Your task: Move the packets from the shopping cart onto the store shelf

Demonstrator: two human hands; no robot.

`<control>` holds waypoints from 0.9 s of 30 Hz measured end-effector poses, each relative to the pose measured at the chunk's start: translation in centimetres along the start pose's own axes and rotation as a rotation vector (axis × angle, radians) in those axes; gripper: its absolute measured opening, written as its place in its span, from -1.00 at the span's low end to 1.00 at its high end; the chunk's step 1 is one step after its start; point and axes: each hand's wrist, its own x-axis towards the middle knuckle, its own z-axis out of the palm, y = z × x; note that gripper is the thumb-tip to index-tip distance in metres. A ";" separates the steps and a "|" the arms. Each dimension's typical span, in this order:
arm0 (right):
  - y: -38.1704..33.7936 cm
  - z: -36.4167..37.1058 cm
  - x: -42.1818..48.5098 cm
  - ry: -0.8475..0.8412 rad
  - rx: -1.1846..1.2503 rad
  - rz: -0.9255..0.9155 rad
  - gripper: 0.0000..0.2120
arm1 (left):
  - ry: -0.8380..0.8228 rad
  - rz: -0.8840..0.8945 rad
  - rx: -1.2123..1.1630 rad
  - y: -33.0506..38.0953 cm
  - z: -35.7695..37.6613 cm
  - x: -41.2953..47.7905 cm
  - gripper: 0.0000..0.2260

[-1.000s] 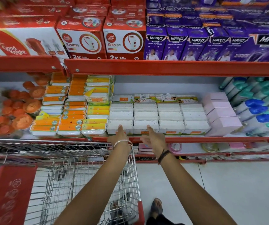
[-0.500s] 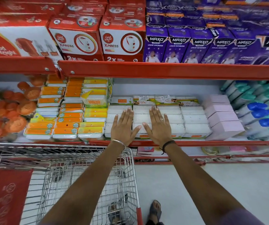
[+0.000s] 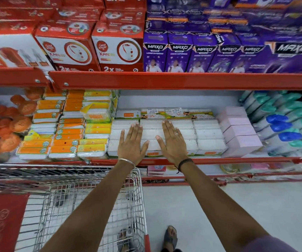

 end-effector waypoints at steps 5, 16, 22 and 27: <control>5.4 -3.4 -1.7 0.137 -0.018 0.094 -0.37 | 0.016 0.117 -0.068 5.1 -0.6 0.4 -0.40; 10.2 -3.2 -2.2 0.026 -0.126 0.091 -0.33 | -0.006 0.075 -0.015 10.4 2.4 1.6 -0.32; 10.0 -2.9 -2.1 0.037 -0.139 0.101 -0.37 | 0.000 0.066 0.022 10.7 2.4 1.6 -0.33; 10.4 -3.2 -2.0 -0.058 -0.153 0.097 -0.26 | -0.070 0.056 -0.013 10.6 2.1 1.7 -0.17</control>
